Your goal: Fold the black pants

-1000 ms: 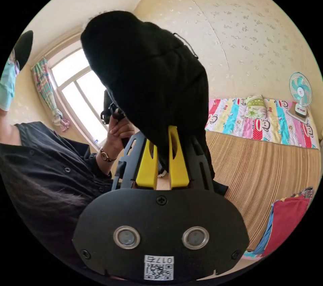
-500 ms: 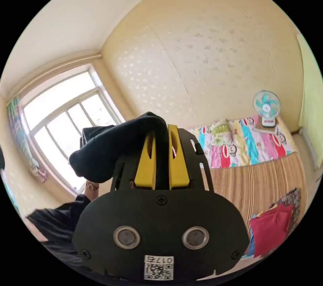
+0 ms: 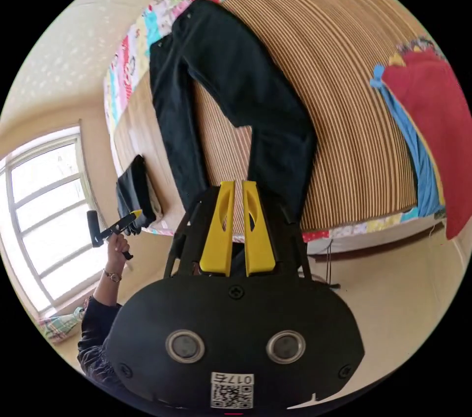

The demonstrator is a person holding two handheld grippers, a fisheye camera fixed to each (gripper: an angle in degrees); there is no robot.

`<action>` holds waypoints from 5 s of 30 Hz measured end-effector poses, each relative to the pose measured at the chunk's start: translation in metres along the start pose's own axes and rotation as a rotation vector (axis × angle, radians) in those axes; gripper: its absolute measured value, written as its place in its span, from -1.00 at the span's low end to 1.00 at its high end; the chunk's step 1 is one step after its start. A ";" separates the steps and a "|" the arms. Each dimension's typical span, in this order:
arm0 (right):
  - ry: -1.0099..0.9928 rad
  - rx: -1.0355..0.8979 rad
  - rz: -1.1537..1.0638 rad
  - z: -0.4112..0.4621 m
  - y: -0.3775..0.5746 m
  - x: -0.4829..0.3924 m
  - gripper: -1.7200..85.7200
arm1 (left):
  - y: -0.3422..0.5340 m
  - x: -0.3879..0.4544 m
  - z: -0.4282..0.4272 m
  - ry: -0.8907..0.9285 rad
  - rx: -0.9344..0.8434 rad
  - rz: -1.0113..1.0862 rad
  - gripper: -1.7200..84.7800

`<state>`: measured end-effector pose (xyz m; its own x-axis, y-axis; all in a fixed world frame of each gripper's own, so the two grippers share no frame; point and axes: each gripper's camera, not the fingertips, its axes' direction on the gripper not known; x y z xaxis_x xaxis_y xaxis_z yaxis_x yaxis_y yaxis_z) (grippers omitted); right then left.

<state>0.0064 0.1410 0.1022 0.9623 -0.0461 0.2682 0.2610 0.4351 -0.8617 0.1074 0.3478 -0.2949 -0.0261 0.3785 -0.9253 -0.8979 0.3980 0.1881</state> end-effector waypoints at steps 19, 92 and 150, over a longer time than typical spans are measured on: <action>-0.021 -0.126 0.081 -0.043 0.078 0.235 -0.72 | 0.035 -0.106 0.100 -0.021 -0.330 -0.032 -0.77; -0.177 -0.305 -0.368 0.103 0.191 0.243 -0.78 | 0.118 -0.312 -0.231 0.432 -0.100 -0.055 -0.84; -0.665 -0.176 -0.192 0.052 0.074 0.242 -0.67 | 0.035 -0.257 -0.198 0.534 0.025 0.053 -0.65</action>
<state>0.2549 0.2092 0.1257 0.6618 0.4754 0.5796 0.4837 0.3199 -0.8147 -0.0039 0.0990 -0.1155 -0.2963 -0.0765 -0.9520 -0.8789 0.4120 0.2404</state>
